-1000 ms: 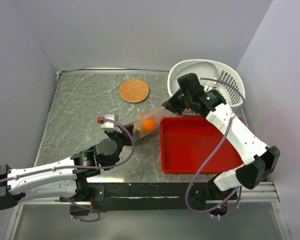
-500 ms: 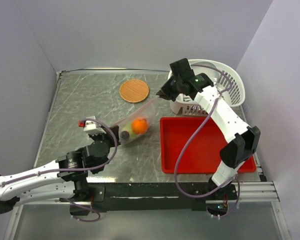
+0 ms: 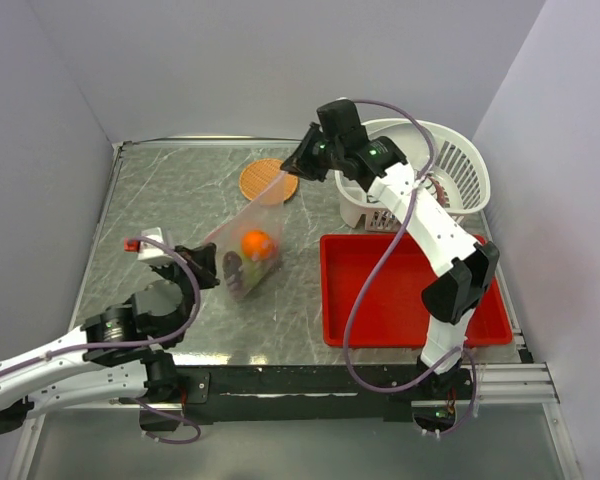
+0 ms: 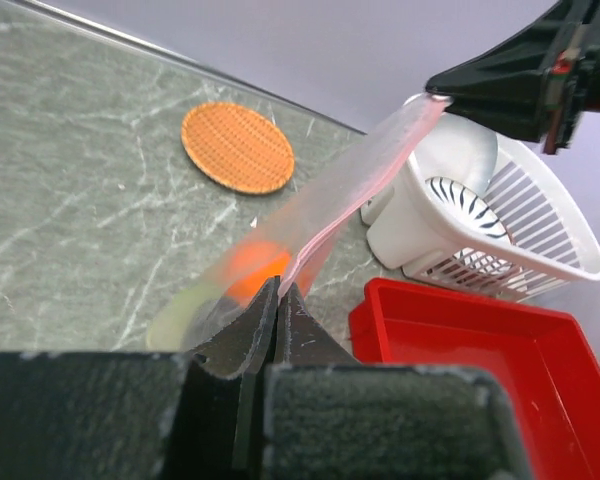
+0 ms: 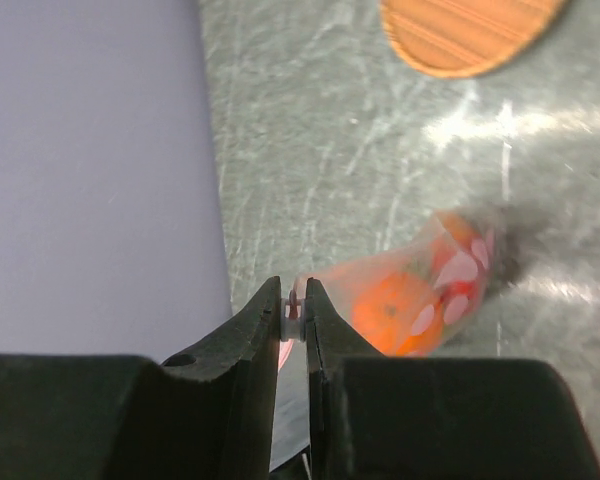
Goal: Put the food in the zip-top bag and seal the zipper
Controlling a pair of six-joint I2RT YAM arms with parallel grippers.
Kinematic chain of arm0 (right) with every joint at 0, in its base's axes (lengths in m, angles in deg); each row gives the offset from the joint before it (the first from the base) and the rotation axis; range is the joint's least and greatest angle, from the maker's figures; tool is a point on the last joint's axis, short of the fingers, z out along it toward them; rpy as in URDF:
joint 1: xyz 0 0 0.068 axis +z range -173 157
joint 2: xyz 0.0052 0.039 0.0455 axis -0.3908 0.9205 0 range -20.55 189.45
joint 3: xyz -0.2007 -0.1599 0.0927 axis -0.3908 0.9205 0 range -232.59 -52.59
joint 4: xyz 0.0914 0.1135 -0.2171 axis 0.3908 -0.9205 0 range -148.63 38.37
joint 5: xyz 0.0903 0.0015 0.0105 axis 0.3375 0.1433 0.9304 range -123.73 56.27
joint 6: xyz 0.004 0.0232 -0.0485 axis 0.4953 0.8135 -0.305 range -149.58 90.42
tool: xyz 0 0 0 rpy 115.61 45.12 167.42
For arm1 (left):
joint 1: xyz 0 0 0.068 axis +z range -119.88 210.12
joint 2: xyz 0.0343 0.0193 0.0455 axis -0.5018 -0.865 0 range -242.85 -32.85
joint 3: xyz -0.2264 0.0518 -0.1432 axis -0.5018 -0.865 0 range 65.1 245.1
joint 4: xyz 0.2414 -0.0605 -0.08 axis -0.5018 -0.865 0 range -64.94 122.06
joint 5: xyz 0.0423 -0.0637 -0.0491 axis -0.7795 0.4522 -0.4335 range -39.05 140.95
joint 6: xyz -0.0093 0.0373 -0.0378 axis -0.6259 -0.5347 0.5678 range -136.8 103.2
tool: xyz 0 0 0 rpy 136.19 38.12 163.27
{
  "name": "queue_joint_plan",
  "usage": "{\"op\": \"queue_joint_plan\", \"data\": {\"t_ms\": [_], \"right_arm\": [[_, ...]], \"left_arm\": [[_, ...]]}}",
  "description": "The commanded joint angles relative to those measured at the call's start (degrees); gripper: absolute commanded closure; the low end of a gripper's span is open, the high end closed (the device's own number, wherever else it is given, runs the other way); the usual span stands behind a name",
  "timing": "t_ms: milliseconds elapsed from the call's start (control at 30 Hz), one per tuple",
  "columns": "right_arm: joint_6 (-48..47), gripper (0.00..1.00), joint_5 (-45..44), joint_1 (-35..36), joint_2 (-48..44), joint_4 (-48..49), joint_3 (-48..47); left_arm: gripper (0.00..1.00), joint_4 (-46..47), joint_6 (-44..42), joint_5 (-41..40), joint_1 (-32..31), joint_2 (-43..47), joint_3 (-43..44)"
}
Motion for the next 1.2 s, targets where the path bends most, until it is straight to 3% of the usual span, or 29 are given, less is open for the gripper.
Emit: {"op": "queue_joint_plan", "data": {"t_ms": [0,100,267,367,467,500,567,600,667,767,1000,1167], "right_arm": [[-6.0,0.84,0.3,1.0,2.0,6.1,-3.9],[-7.2,0.84,2.0,1.0,2.1,7.2,-2.3],[-9.4,0.79,1.1,0.1,0.6,6.3,2.3],[-10.9,0.66,-1.9,-0.6,-2.7,6.0,8.0],[-12.5,0.43,-4.4,-1.0,-7.3,7.5,13.9],[-13.5,0.32,-5.0,-0.9,-9.7,7.9,15.1],[-14.4,0.21,-7.1,-0.9,-12.1,8.3,18.2],[-15.1,0.13,-7.9,-0.9,-14.5,8.2,19.0],[-15.8,0.08,-10.6,-0.9,-16.9,8.0,21.0],[-16.7,0.00,-14.3,-0.8,-21.9,7.9,24.0],[-16.2,0.00,-20.3,-1.0,-32.6,10.4,32.9],[-16.3,0.00,-22.6,-0.8,-37.3,12.8,39.3]], "left_arm": [[0.99,-0.6,-4.7,-3.0,0.2,2.1,5.3],[0.99,0.8,-7.2,-0.9,0.3,2.0,6.2],[0.99,6.5,-9.2,10.6,0.2,-2.2,3.9],[0.98,8.9,-6.7,18.7,0.2,-7.1,2.6],[0.89,11.7,-4.2,23.6,0.4,-11.6,1.0],[0.73,12.5,-4.1,26.4,0.4,-12.5,0.8],[0.45,13.2,-3.7,27.9,0.8,-14.3,0.9],[0.22,13.3,-3.8,28.7,1.0,-14.7,1.1],[0.02,13.4,-3.4,29.2,1.7,-15.0,1.8],[0.03,12.2,-2.7,31.2,3.6,-15.1,3.8],[0.03,1.9,1.6,35.8,6.9,-20.4,11.3],[0.03,0.2,3.4,37.2,7.9,-22.7,13.5]]}}
